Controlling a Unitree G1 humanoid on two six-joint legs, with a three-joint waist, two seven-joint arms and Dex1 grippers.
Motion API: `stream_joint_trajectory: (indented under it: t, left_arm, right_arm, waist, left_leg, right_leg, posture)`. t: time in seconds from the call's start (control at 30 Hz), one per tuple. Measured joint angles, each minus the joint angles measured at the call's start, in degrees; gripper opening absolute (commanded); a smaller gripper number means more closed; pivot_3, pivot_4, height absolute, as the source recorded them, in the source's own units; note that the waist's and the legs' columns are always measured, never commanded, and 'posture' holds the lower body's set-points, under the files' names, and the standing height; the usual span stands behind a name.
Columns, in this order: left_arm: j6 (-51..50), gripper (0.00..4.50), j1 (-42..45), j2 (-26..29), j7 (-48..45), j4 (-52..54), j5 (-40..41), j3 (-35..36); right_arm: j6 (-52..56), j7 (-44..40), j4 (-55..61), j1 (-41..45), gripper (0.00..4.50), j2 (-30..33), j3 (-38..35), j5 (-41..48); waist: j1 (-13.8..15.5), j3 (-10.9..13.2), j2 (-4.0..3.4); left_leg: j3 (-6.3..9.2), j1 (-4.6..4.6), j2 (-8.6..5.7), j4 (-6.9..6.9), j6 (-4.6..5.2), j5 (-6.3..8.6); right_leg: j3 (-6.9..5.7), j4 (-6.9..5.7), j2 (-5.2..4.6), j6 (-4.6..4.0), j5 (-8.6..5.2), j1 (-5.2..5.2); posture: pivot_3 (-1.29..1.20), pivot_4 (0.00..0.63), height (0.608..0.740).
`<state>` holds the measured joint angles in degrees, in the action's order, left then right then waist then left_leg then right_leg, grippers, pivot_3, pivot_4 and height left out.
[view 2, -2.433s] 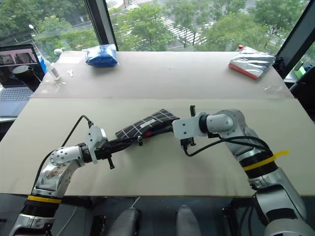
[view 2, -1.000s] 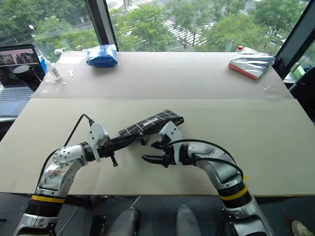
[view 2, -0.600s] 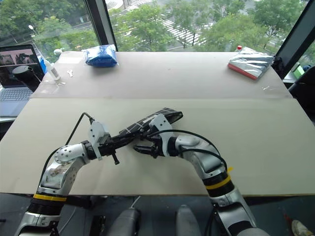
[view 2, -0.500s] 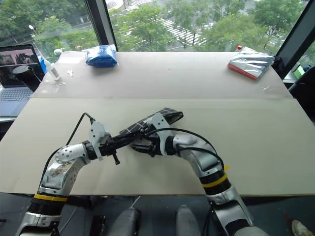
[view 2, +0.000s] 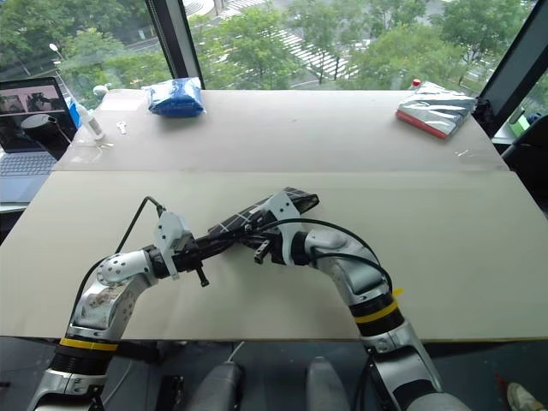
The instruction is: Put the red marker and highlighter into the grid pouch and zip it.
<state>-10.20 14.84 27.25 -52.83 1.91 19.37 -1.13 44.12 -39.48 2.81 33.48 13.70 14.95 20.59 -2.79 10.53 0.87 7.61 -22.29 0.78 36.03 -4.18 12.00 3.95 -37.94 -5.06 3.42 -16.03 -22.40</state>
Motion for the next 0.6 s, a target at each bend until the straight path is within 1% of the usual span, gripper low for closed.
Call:
stream_joint_trajectory:
  t: [0.17, 0.37, 0.5, 0.6]
  left_arm:
    - [0.1, 0.0, 0.0, 0.0, 0.0, -0.4, 0.0, 0.0]
    - [0.1, 0.0, 0.0, 0.1, -0.1, -0.4, 0.0, 0.0]
    - [0.1, 0.0, -0.1, 0.1, -0.3, -0.5, -0.1, -0.1]
    - [0.1, 0.0, -0.1, 0.1, -0.2, -0.4, -0.1, -0.1]
  right_arm:
    - [0.0, -1.5, 1.5, -1.0, 0.08, 2.1, -0.5, 0.6]
    - [0.0, -5.8, 3.7, -3.8, 0.08, 10.7, -3.1, 2.0]
    - [-2.0, -5.4, 0.2, -3.7, 0.08, 14.8, -4.7, -0.5]
    - [-3.7, -5.0, -2.9, -2.9, 0.08, 15.9, -4.9, -2.1]
  waist:
    - [0.0, 0.0, 0.0]
    - [0.2, 0.0, 0.01]
    - [0.1, 0.0, 0.02]
    - [0.0, 0.0, 0.02]
  left_leg:
    - [0.0, -0.01, 0.0, 0.0, 0.0, 0.0]
    - [-0.02, -0.02, -0.01, 0.01, 0.0, 0.0]
    - [-0.01, -0.01, 0.0, -0.02, 0.0, 0.0]
    - [-0.02, -0.02, -0.01, -0.03, 0.0, 0.0]
  right_leg:
    - [0.0, 0.01, 0.0, 0.0, 0.0, 0.0]
    - [0.0, 0.08, -0.01, 0.01, 0.0, 0.02]
    - [0.0, 0.09, -0.01, 0.01, -0.01, 0.01]
    - [0.0, 0.11, -0.01, 0.01, 0.0, 0.01]
  posture:
    - [0.0, 0.15, 0.74]
    - [0.0, 0.15, 0.74]
    - [0.0, 0.15, 0.74]
    - [0.0, 0.15, 0.74]
